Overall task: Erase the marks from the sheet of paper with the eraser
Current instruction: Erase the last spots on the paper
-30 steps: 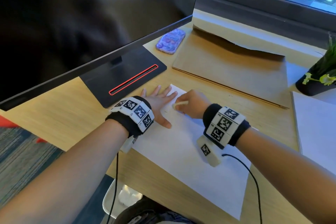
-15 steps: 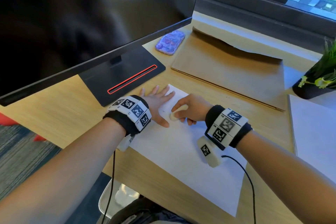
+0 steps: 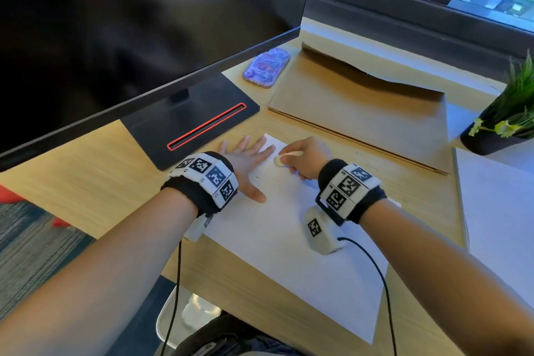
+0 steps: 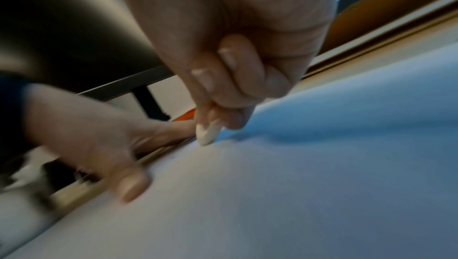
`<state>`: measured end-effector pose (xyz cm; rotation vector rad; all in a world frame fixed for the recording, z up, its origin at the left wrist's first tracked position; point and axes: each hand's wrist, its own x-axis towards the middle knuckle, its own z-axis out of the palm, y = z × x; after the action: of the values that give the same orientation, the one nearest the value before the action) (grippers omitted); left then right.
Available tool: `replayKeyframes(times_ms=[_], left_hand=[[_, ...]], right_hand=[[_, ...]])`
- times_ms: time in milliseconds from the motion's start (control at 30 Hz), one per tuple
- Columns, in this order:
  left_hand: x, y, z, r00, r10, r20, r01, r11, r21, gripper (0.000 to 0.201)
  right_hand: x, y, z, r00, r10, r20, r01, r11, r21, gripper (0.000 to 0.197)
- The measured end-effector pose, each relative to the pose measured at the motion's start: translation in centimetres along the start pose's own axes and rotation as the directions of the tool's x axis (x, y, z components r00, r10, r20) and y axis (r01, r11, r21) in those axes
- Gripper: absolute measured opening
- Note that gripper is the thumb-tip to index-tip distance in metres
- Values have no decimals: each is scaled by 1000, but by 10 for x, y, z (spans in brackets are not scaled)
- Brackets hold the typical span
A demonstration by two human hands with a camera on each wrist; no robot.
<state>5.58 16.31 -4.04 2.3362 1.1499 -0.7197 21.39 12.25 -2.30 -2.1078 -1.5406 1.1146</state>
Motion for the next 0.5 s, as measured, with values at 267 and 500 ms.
replayKeyframes(times_ms=[267, 500], left_hand=[[-1, 1, -1, 1000, -7, -2, 7, 1000, 4, 116], [-2, 2, -2, 1000, -7, 9, 7, 1000, -5, 116]], right_hand=[[-13, -2, 2, 984, -22, 174, 42, 993, -111, 20], [-18, 3, 9, 986, -33, 165, 54, 990, -128, 21]])
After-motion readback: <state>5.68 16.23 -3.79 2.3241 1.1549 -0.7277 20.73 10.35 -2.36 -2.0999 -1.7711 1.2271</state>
